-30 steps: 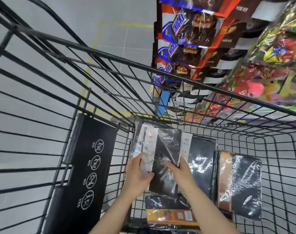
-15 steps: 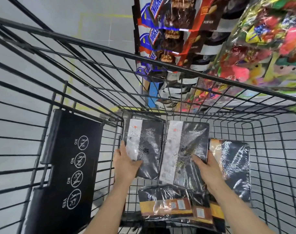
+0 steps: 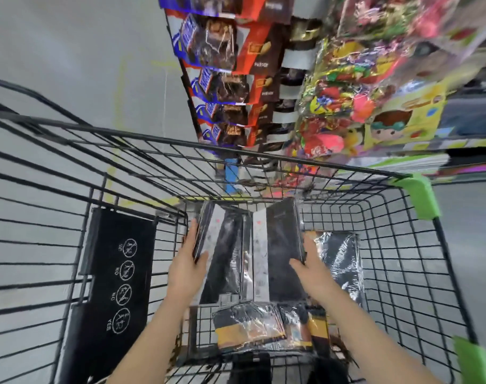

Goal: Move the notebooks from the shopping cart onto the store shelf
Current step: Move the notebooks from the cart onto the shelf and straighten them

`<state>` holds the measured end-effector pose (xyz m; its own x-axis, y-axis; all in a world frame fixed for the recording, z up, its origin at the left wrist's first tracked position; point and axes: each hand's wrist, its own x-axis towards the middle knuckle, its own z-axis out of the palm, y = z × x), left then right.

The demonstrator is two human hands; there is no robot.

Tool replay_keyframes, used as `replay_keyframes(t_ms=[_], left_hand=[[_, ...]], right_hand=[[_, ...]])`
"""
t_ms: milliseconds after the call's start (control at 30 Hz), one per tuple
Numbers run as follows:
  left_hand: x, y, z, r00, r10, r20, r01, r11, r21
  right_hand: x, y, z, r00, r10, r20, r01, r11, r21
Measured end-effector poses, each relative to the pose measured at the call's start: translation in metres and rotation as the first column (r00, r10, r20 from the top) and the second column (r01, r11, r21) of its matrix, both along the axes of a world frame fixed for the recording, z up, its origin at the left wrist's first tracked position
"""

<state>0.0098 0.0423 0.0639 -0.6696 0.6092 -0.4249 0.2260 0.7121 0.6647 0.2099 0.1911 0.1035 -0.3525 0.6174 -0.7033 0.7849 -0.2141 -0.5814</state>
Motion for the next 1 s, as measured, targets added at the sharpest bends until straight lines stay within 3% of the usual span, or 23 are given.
replay_keyframes(t_ms=[100, 233, 400, 633, 833, 1000], left_hand=[[-0.002, -0.006, 0.032, 0.998, -0.061, -0.011, 0.060, 0.995, -0.075], [0.017, -0.004, 0.087, 0.997, -0.054, 0.054, 0.053, 0.998, 0.026], [0.060, 0.022, 0.142, 0.997, -0.071, 0.008, 0.070, 0.996, 0.052], [0.165, 0.087, 0.210, 0.994, -0.044, -0.102, 0.066, 0.973, 0.223], [0.269, 0.154, 0.251, 0.997, 0.005, -0.072, 0.023, 0.921, 0.389], [0.336, 0.219, 0.271, 0.996, -0.023, -0.091, 0.061, 0.896, 0.441]], right_hand=[[0.025, 0.013, 0.037, 1.000, 0.013, -0.009, -0.013, 1.000, 0.009], [0.067, 0.034, 0.080, 0.999, 0.035, -0.028, -0.033, 0.997, 0.064], [0.113, 0.060, 0.136, 0.973, 0.045, -0.228, -0.018, 0.992, 0.121], [0.224, 0.127, 0.187, 0.883, -0.001, -0.470, 0.079, 0.986, 0.145], [0.353, 0.195, 0.226, 0.831, -0.100, -0.547, 0.152, 0.987, 0.050], [0.432, 0.248, 0.238, 0.842, -0.141, -0.521, 0.190, 0.981, 0.042]])
